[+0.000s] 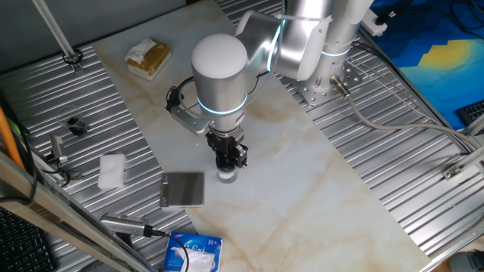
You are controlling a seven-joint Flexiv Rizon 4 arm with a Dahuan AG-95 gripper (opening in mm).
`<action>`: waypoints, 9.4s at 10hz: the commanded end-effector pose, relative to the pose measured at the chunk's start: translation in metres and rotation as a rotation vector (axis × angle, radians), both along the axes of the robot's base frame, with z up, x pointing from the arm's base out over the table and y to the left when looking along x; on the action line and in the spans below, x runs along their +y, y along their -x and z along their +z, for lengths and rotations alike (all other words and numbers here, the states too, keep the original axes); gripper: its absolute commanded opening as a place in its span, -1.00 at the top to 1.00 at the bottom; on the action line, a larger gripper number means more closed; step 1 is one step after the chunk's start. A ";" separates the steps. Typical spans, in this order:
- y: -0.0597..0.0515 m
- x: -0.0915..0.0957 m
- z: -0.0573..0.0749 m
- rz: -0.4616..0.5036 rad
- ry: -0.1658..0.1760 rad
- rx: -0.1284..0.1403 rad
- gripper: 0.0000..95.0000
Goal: Screw the lid onto the jar
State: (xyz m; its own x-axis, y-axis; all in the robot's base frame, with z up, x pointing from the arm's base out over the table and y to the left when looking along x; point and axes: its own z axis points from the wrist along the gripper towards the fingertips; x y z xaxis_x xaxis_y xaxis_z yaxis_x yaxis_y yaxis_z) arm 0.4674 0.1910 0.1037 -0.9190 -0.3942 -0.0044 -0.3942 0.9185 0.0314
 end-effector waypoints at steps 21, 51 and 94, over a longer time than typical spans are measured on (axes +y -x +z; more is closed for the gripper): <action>-0.001 0.001 0.003 0.135 0.017 0.014 1.00; -0.003 0.000 0.000 0.334 0.043 0.001 1.00; -0.003 0.000 -0.006 0.067 -0.035 0.019 1.00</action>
